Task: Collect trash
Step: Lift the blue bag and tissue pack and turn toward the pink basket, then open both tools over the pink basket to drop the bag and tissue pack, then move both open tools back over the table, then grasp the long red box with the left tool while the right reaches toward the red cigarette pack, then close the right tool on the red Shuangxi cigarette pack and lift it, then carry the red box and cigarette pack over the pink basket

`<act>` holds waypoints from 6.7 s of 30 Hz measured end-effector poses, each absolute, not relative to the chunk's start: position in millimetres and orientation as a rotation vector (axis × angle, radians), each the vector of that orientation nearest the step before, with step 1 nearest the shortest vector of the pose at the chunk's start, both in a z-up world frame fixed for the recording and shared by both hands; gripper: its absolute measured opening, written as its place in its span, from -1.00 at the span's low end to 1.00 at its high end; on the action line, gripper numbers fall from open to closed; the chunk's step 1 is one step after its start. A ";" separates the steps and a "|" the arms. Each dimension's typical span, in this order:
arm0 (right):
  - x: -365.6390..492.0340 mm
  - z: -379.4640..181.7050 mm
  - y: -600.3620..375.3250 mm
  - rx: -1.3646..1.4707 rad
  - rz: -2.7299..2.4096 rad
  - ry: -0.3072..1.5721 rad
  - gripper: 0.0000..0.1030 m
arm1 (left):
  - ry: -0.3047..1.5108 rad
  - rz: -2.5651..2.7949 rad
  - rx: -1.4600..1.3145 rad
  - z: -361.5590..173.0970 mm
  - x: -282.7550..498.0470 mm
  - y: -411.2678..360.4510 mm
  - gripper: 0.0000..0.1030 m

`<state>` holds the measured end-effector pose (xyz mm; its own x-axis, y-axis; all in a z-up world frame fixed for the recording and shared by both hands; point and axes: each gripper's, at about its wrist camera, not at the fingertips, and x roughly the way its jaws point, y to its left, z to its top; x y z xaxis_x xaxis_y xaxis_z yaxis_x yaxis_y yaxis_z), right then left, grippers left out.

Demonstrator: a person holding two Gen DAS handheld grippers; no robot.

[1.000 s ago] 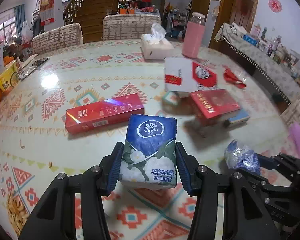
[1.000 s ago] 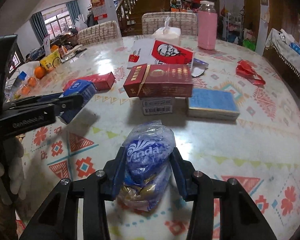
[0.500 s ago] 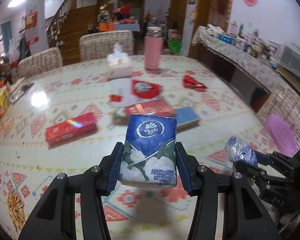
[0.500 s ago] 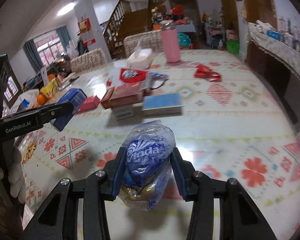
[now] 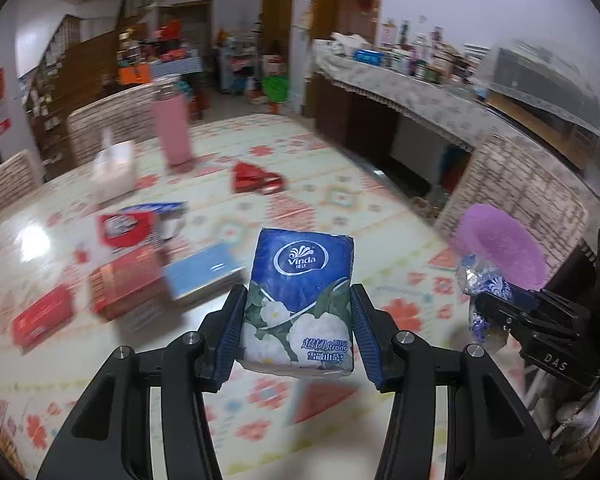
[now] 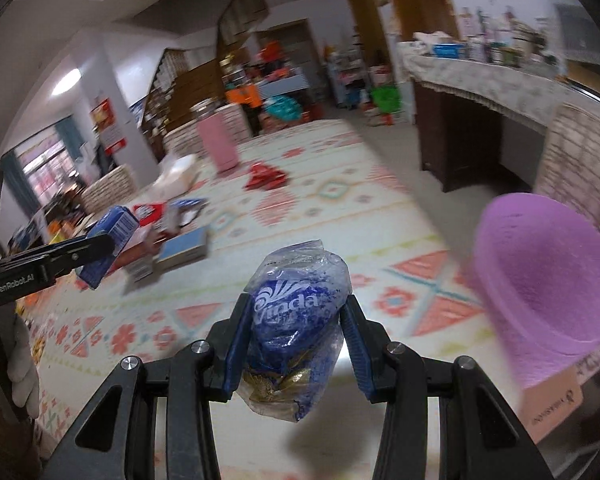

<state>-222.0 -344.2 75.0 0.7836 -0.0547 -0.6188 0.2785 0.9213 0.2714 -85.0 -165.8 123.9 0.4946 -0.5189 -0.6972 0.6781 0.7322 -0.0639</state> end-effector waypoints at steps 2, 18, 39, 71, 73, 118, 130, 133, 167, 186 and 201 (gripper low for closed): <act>-234.2 76.0 -365.4 0.374 -0.223 0.638 -0.06 | 0.766 -0.764 0.238 124.0 -87.7 -184.6 -0.03; -292.3 73.9 -511.6 0.460 -0.499 0.588 -0.06 | 0.866 -1.053 0.292 111.3 -101.9 -380.2 -0.03; -282.6 68.6 -544.9 0.483 -0.571 0.578 0.31 | 0.864 -1.083 0.222 110.1 -100.1 -396.7 0.56; -184.2 85.8 -306.3 0.253 -0.235 0.709 0.49 | 0.985 -0.269 -0.159 46.1 158.8 118.7 0.59; -181.1 86.4 -297.8 0.247 -0.233 0.719 0.49 | 1.025 -0.273 -0.183 34.9 173.1 124.5 0.58; 106.8 52.0 -116.1 0.137 0.428 1.113 0.67 | 0.979 -0.371 -0.260 28.3 85.9 106.8 -0.24; 20.8 38.5 -54.8 -0.178 0.503 1.096 0.69 | 0.972 -0.357 -0.282 29.1 85.7 114.0 -0.24; 2.1 37.3 -40.9 -0.270 0.483 1.054 0.70 | 0.981 -0.354 -0.284 27.3 86.8 114.6 -0.24; -5.3 7.2 -43.9 -0.194 0.301 1.026 0.18 | 0.986 -0.392 -0.200 27.8 79.2 96.1 -0.24; -146.5 68.9 -204.3 0.140 0.032 0.827 0.18 | 0.891 -0.346 -0.183 32.7 70.6 94.8 -0.24; -208.3 66.1 -294.6 0.314 -0.026 0.741 0.18 | 0.987 -0.282 -0.064 21.4 32.4 55.1 -0.24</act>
